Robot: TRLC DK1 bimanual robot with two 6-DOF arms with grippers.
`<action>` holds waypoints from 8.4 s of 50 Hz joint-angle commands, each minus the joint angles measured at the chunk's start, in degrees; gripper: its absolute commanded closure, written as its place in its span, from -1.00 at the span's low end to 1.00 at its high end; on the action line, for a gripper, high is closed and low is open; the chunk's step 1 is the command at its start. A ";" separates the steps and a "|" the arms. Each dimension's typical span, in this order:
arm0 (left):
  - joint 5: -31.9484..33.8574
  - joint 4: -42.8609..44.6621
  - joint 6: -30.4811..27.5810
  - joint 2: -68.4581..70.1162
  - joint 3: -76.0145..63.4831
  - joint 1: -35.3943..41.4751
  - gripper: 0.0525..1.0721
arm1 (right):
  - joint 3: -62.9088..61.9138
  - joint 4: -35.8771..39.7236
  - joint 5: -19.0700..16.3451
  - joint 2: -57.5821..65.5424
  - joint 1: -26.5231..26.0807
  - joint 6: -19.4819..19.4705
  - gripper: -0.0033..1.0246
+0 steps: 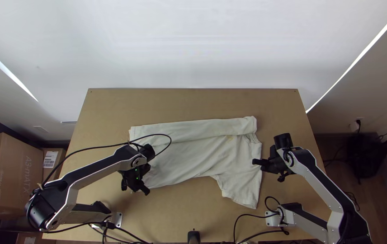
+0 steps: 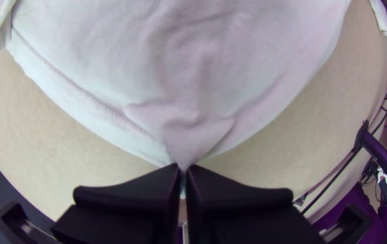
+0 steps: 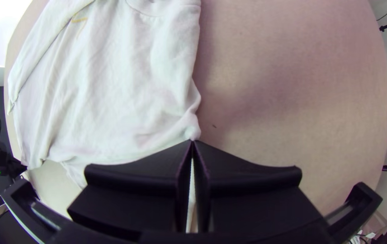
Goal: Fold the t-shirt
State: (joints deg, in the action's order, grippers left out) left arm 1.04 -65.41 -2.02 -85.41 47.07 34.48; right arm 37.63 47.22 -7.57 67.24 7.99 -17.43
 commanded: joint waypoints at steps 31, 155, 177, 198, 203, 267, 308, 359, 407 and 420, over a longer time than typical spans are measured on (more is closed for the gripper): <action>0.72 -2.18 -7.56 10.44 5.05 -16.73 0.95 | 6.14 3.84 -0.16 -3.96 -3.68 5.92 0.95; 17.07 21.81 13.89 -10.75 25.88 -40.02 -0.59 | 48.86 -9.08 -1.13 35.41 -7.64 0.56 -0.92; 32.01 28.67 9.58 -5.91 13.93 -47.40 -0.59 | 44.46 -5.74 -33.82 18.19 -8.96 -13.07 -0.92; 33.24 35.96 9.84 -10.48 9.62 -47.84 -0.59 | 47.45 -6.62 -49.47 13.70 -13.26 -23.53 -0.92; 33.15 36.84 9.84 -12.59 9.97 -47.58 -0.59 | 47.72 -6.53 -49.47 13.00 -13.35 -24.05 -0.92; 29.99 41.94 19.16 -14.70 14.37 -35.89 0.94 | 40.51 -5.91 -45.78 2.19 -9.57 -24.05 -0.91; 34.91 17.95 -3.95 -3.10 19.90 -67.61 0.94 | 36.29 -7.23 -45.78 3.77 -12.21 -19.04 -0.91; 26.56 15.05 22.76 -10.92 52.07 -13.03 0.94 | 34.88 -7.23 -43.93 3.16 -17.13 -18.87 -0.91; 22.52 16.01 26.98 -41.07 77.12 2.17 0.94 | 30.93 -7.06 -40.33 1.58 -18.54 -18.16 -0.91; 22.43 17.42 26.37 -47.57 83.71 5.51 -0.92 | 28.29 -7.14 -39.18 1.58 -18.18 -16.49 -0.91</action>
State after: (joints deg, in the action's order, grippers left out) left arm 23.27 -49.58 23.62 -130.65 127.20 37.91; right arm 67.83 40.12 -47.44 69.49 -10.26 -35.44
